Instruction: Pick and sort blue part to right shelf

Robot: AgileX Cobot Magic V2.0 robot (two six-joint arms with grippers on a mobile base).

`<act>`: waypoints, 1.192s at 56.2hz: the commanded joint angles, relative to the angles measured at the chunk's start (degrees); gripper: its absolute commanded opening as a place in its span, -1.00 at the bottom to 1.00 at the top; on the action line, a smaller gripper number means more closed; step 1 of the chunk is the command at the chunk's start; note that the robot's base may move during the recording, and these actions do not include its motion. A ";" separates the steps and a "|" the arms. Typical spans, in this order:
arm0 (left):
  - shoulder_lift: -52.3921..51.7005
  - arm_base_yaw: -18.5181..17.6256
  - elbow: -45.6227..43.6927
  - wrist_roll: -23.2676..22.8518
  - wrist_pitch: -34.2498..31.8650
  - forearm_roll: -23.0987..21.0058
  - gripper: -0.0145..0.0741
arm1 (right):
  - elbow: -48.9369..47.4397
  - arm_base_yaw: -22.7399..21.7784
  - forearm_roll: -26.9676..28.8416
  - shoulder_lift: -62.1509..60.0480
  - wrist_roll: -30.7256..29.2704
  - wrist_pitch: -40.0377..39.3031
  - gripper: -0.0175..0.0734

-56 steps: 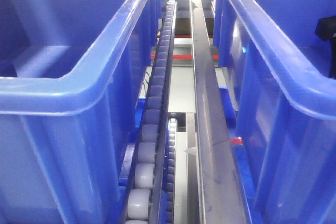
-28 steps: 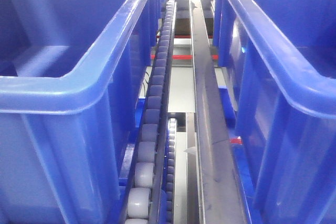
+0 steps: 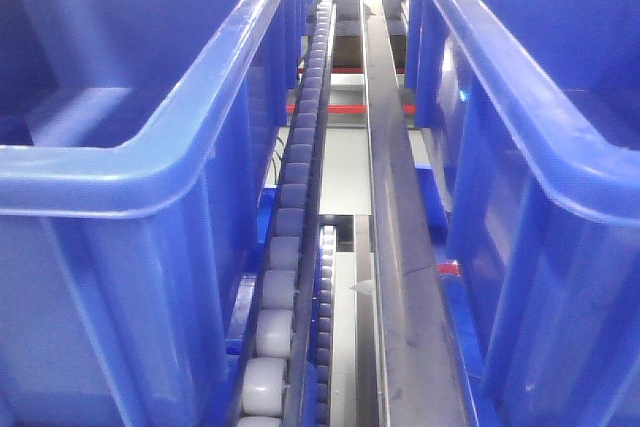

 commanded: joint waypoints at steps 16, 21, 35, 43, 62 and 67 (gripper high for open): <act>0.03 -0.06 -1.44 -0.35 -5.65 -0.19 -0.39 | 5.77 -0.24 -0.68 -20.93 -0.69 -8.29 -0.53; 0.03 -0.06 -1.44 -0.35 -5.30 -0.19 -0.39 | 7.66 -0.24 -0.68 -23.84 -0.69 -10.28 -0.53; 0.03 -0.06 -1.44 -0.35 -5.30 -0.19 -0.39 | 10.02 -0.24 -0.68 -24.67 -0.69 -10.48 -0.53; 0.03 -0.06 -1.44 -0.35 -5.30 -0.19 -0.39 | 10.09 -0.24 -0.68 -24.67 -0.69 -9.94 -0.53; -0.09 -0.06 2.00 -0.35 -8.31 -0.19 -0.39 | 10.09 -0.24 -0.68 -24.67 -0.69 -10.00 -0.53; -1.03 0.68 6.78 -0.35 -17.77 -0.45 -0.39 | 10.09 -0.24 -0.68 -24.67 -0.69 -10.00 -0.53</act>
